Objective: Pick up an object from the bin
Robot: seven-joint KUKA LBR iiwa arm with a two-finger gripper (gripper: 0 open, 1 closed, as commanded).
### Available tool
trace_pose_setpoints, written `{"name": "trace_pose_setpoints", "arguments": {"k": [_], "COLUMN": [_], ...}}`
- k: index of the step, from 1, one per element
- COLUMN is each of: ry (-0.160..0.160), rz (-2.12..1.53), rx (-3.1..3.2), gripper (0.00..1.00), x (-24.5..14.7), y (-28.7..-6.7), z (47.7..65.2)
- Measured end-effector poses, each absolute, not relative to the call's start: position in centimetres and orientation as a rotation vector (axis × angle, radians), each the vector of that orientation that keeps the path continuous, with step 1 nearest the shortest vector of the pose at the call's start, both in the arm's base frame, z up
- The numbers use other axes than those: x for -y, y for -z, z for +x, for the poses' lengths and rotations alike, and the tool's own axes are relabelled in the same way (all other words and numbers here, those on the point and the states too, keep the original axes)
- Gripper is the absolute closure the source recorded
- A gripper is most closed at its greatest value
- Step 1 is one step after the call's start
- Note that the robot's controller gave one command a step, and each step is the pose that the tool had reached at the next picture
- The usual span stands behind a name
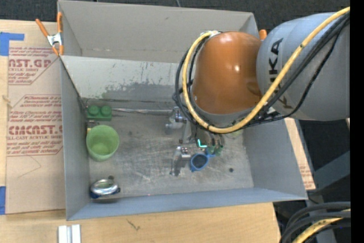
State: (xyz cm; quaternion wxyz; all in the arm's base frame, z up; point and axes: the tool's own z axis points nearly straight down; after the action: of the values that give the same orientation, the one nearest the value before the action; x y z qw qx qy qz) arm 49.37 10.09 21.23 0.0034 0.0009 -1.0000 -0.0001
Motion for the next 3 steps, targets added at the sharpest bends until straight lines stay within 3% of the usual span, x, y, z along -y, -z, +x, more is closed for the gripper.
{"name": "trace_pose_setpoints", "arguments": {"k": [1,2,3], "ry": [-0.003,0.0,0.001], "rz": [-0.171,0.231,0.23], "rx": [3.139,3.145,3.14], "gripper": [0.0,0.0,1.0], "x": [-3.5,2.3,2.2], "y": [-20.3,-7.3,-7.4], "z": [52.3,50.6,50.6]}}
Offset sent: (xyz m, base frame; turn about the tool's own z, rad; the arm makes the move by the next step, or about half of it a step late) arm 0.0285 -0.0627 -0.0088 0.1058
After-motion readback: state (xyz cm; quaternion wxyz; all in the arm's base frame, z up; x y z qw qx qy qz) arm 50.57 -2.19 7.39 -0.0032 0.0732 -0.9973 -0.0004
